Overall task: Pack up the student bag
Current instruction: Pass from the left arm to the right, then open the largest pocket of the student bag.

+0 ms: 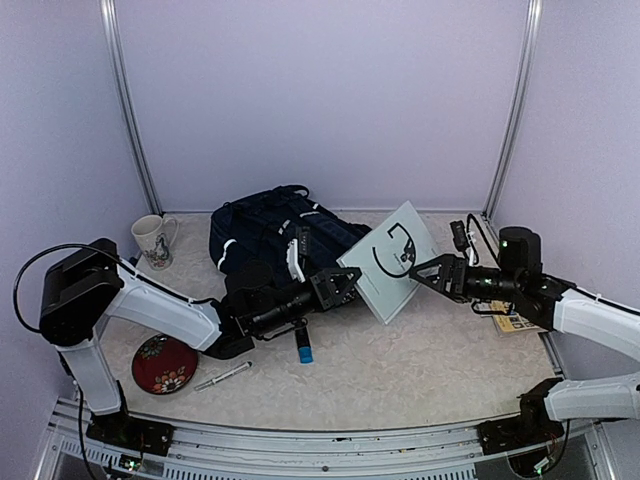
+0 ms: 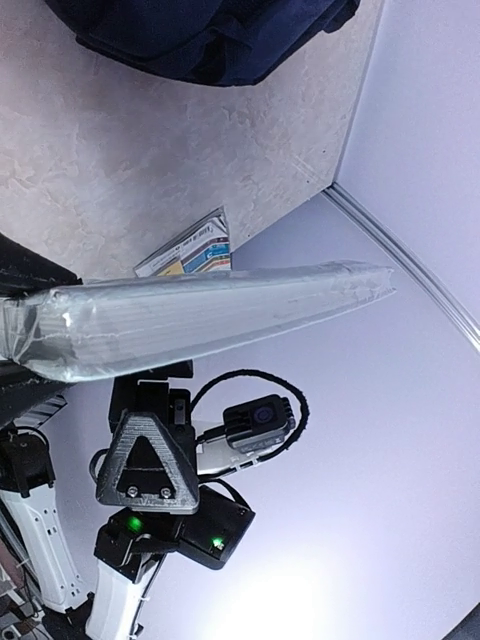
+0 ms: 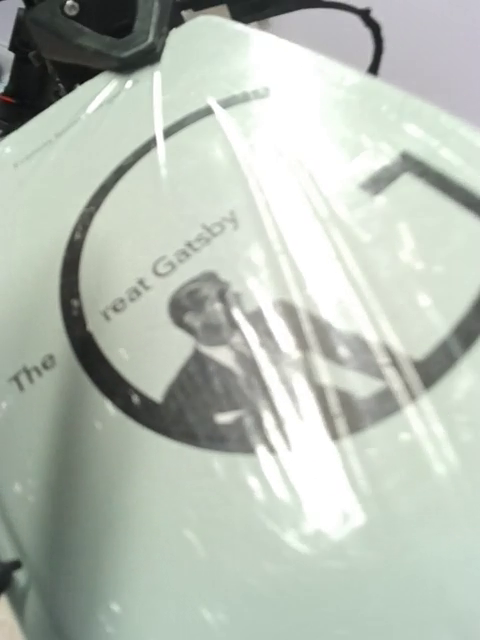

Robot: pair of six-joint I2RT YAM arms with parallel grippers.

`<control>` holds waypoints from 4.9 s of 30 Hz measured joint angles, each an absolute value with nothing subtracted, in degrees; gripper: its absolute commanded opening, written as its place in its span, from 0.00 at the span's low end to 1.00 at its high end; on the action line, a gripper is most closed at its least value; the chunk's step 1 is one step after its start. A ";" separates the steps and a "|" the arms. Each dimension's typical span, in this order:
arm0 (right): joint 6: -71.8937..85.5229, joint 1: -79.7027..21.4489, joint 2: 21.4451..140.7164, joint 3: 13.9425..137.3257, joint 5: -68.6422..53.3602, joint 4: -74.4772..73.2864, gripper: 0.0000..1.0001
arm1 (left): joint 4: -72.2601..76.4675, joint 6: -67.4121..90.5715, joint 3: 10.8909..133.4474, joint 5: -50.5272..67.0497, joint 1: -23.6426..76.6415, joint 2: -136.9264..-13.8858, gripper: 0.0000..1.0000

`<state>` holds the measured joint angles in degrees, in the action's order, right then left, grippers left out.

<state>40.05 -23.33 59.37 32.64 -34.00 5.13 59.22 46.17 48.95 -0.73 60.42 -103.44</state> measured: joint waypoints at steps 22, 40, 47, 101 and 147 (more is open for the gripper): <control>55.53 -23.70 54.52 16.64 -22.26 15.62 1.00 | 58.00 50.17 46.98 -3.68 59.96 -104.22 0.00; 35.86 -11.60 73.49 22.57 -40.16 19.44 1.00 | 53.43 52.53 47.29 7.92 55.31 -105.95 0.00; 31.81 -10.85 81.08 26.04 -44.42 23.03 1.00 | 53.89 52.51 46.72 11.20 54.65 -105.93 0.00; 34.50 -8.78 57.56 36.97 -47.27 0.82 0.00 | 26.46 29.12 65.52 10.52 51.40 -101.32 0.98; 34.15 -6.09 53.36 36.95 -38.54 -14.50 0.00 | -14.63 -15.97 82.02 -25.34 55.13 -107.81 0.00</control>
